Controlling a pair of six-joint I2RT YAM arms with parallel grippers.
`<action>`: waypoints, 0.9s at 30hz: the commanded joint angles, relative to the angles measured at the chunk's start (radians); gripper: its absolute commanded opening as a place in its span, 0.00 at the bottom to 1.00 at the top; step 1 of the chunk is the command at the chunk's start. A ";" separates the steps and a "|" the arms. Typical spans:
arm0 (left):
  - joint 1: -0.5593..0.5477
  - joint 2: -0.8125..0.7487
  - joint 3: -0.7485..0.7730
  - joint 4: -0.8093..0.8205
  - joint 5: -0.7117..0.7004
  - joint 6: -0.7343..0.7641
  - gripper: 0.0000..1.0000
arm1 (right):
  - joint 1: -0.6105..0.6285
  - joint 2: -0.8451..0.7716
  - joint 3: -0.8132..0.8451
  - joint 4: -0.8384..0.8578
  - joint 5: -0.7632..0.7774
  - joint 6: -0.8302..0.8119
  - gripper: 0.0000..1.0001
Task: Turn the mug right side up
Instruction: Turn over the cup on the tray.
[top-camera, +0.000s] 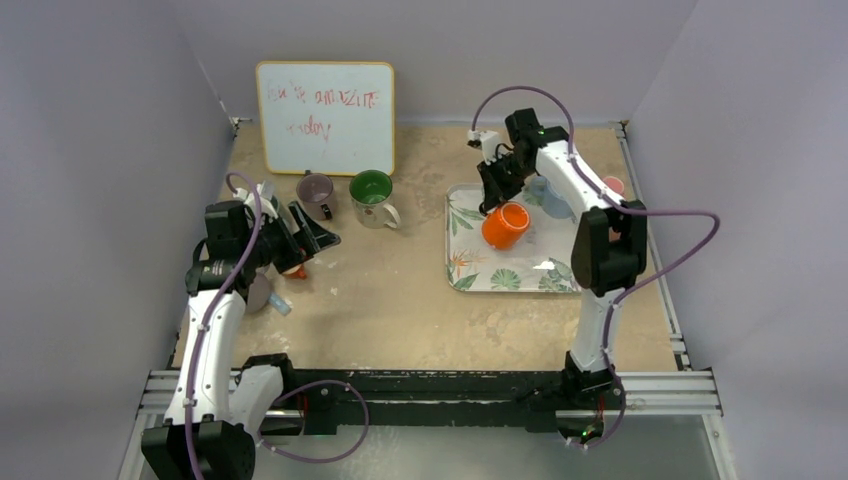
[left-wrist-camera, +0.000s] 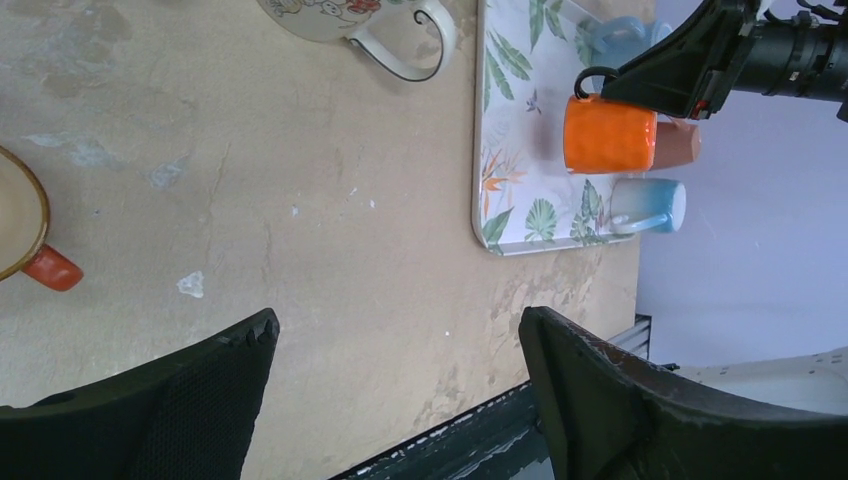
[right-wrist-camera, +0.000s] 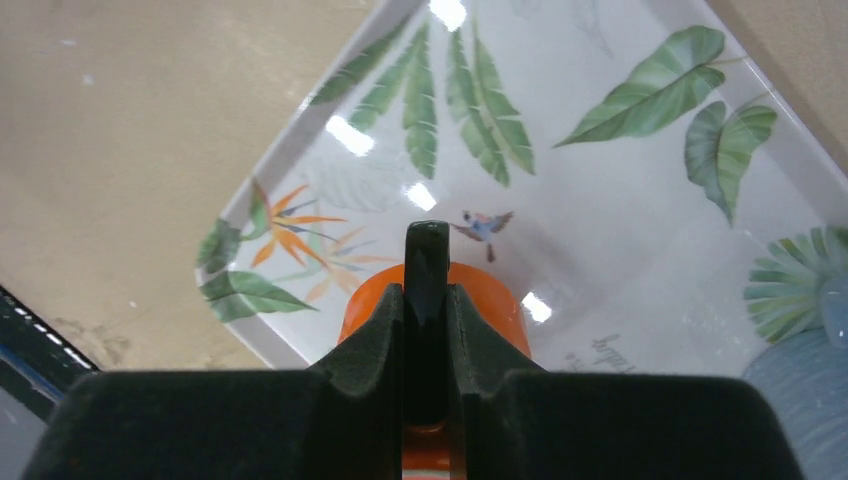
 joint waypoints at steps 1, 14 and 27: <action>0.006 -0.013 -0.021 0.081 0.080 0.013 0.88 | 0.008 -0.149 -0.086 0.104 -0.154 0.066 0.00; 0.004 0.070 -0.049 0.305 0.271 -0.195 0.82 | 0.015 -0.416 -0.529 0.716 -0.428 0.468 0.00; -0.206 0.150 -0.052 0.587 0.153 -0.419 0.73 | 0.039 -0.550 -0.836 1.310 -0.520 0.916 0.00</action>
